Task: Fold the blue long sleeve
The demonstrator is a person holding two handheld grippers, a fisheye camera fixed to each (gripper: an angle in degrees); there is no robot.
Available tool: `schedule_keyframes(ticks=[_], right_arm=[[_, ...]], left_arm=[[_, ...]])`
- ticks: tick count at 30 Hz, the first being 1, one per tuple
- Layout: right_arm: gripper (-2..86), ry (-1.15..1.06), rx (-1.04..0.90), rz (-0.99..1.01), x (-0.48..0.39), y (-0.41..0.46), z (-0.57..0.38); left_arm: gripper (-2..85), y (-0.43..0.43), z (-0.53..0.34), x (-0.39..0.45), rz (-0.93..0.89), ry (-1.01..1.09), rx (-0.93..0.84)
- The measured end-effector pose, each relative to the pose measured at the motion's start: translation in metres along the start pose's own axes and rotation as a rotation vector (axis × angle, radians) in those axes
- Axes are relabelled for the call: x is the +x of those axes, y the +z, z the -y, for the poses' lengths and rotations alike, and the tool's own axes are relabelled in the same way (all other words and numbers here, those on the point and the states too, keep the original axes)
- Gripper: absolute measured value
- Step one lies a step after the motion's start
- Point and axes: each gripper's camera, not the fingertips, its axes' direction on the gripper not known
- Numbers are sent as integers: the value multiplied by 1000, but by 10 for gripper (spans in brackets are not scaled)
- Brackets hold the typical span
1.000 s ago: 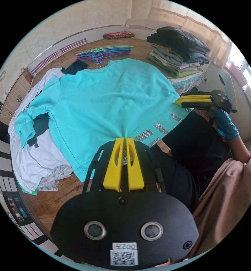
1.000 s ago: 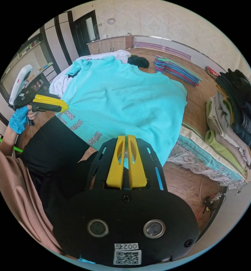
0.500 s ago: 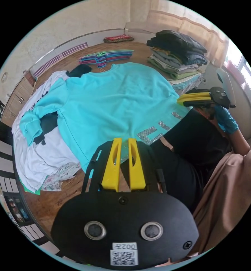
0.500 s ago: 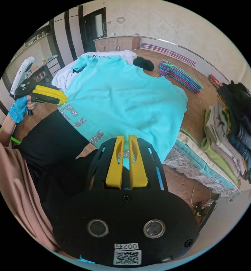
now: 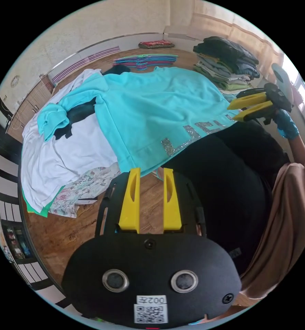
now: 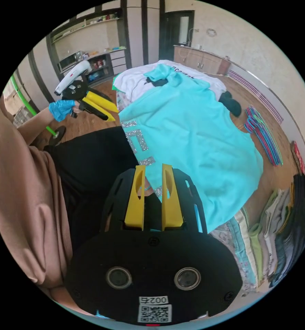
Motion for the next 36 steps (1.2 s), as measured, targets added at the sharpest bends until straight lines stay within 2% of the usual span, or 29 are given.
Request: schedule_keyframes(ticks=[5,15,22,28,36], right_arm=[[88,-50,-61,-16,-23,18,17],[81,-47,-160,-94,-42,38,25],[61,-1,-127,-108,-40,28,17],[43,38,-87,-102,-34,11,2],[47,72,-48,-130,-26,-11,-23]], left_arm=[[82,9,-8,5,87,-8,-10],[83,3,-32,3,127,-46,23],[70,-1,-58,10,177,-139,139],[0,-8,-69,12,185,-186,165],[-10,-69,-78,11,276,-189,231]])
